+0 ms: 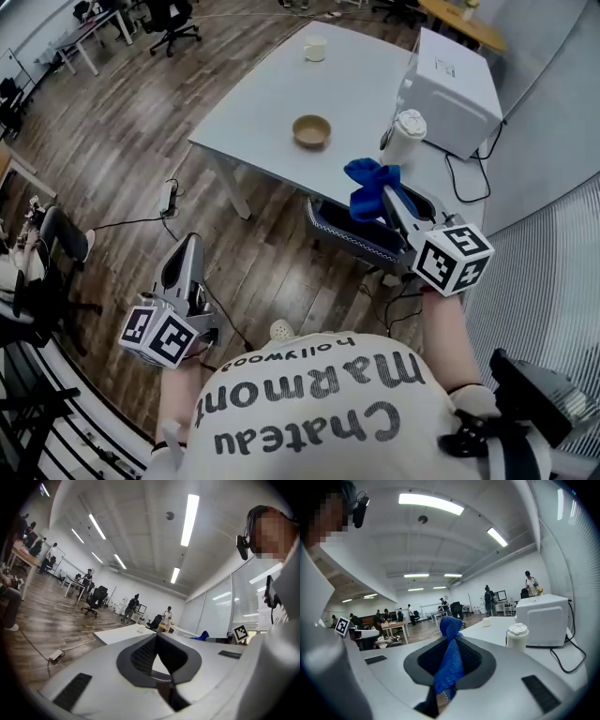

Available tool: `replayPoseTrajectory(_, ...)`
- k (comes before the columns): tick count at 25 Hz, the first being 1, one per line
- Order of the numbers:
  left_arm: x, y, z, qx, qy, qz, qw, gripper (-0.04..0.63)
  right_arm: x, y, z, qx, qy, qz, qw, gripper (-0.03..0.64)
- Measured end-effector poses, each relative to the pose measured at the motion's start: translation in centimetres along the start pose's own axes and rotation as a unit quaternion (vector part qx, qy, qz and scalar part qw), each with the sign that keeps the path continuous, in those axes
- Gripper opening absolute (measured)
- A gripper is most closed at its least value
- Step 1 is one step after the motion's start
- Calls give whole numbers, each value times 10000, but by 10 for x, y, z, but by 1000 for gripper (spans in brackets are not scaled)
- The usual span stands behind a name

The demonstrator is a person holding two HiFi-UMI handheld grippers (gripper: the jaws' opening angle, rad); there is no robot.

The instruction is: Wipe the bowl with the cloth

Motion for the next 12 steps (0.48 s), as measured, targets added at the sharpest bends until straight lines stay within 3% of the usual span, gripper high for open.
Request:
replayPoseTrajectory(7, -50, -24, 19, -22, 804, 6, 9968, -2, -19, 5, 37, 33, 506, -76, 9987, 44)
replayPoseTrajectory(12, -84, -34, 36, -38, 736, 40, 9973, -2, -28, 7, 56, -32, 767, -256, 9967, 44)
Point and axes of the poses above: the fingertips, and each gripper's own axes: z forward along the fingers, x to its right, y out of its underside, the point moved 9 cm from there along -z, backward along the fingers, and after that the axes turned 15 degrees about x, right-handed, at the moved point
